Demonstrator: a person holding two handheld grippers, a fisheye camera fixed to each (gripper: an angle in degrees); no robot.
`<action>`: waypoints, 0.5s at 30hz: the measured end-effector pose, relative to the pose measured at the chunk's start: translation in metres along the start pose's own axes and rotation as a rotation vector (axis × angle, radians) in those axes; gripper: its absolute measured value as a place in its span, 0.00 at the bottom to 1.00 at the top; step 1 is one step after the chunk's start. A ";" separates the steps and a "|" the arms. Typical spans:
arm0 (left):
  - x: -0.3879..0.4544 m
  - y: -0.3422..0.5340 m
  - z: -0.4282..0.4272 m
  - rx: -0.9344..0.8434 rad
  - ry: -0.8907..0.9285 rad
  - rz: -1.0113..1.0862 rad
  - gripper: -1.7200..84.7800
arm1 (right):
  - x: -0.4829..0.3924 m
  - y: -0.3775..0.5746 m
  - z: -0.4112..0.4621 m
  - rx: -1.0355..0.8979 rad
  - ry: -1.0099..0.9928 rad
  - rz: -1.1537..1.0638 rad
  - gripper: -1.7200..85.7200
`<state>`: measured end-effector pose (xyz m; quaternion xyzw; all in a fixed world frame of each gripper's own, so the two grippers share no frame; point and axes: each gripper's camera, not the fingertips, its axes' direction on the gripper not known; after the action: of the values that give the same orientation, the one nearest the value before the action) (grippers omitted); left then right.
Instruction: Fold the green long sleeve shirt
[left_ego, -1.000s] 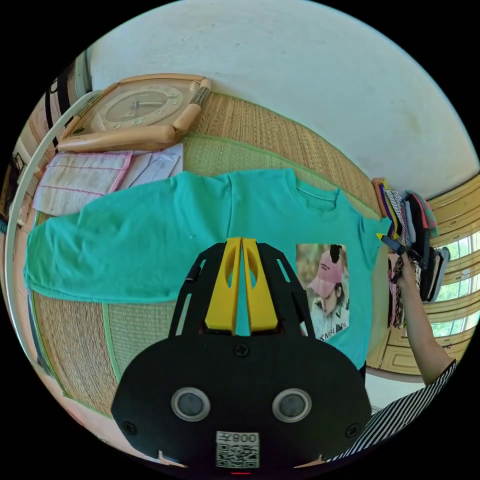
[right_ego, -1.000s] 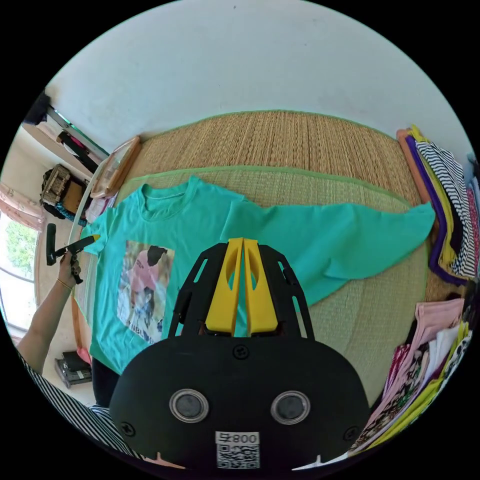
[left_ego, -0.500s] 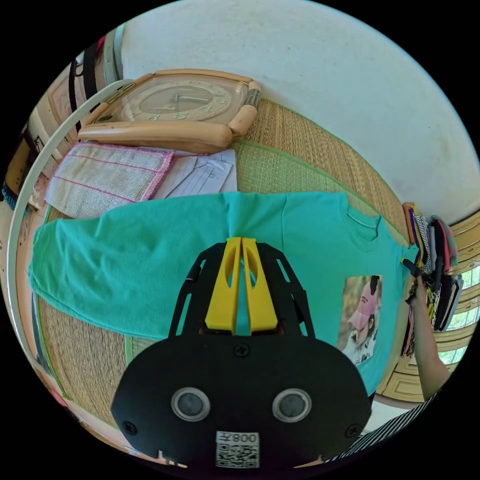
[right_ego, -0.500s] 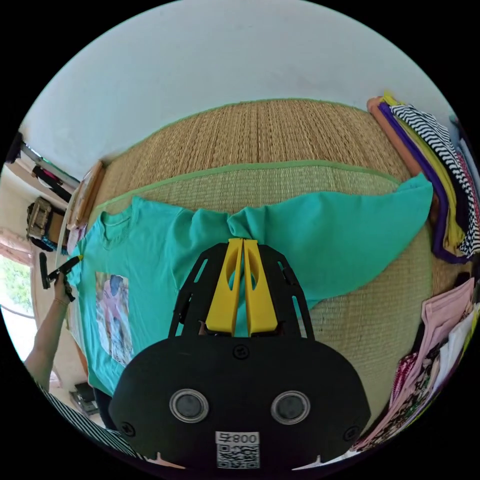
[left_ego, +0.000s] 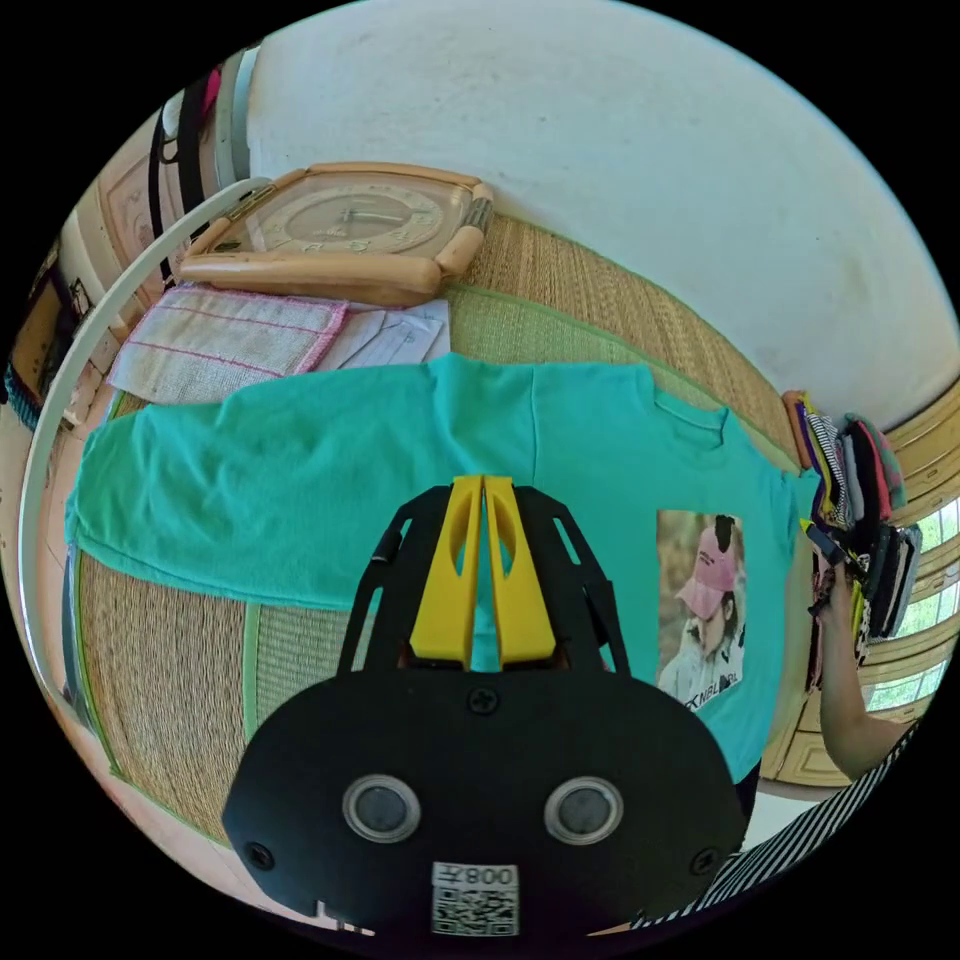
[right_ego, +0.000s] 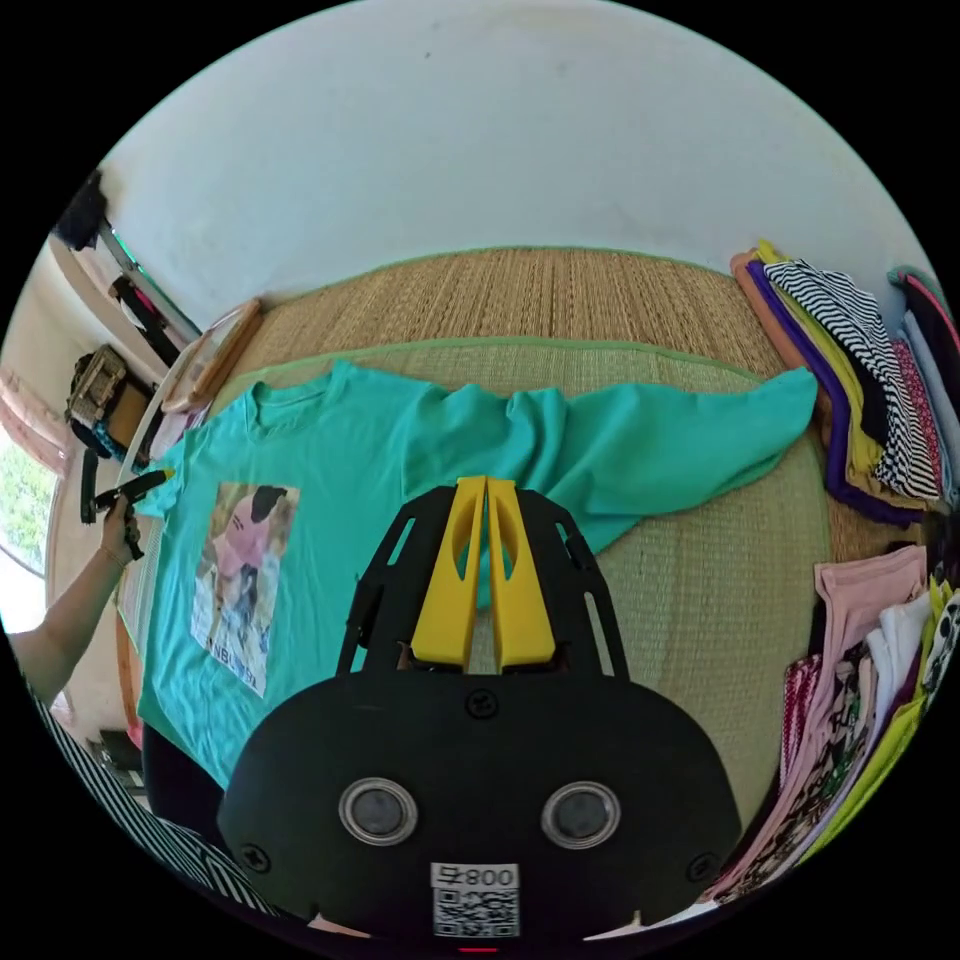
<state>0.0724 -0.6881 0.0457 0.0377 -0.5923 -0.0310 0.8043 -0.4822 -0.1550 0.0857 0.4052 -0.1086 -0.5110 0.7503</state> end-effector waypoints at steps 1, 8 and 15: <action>0.002 -0.002 0.004 -0.049 -0.028 -0.013 0.02 | -0.003 0.008 0.008 -0.027 0.014 0.000 0.02; 0.030 -0.037 -0.041 -0.038 -0.015 -0.057 0.02 | -0.011 0.047 0.032 -0.016 0.022 0.094 0.02; 0.119 -0.056 -0.112 0.115 0.173 0.130 0.02 | -0.038 0.100 0.020 0.093 0.088 0.101 0.02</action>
<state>0.2148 -0.7526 0.1200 0.0478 -0.5226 0.0583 0.8492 -0.4435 -0.1181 0.1799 0.4558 -0.1194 -0.4485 0.7595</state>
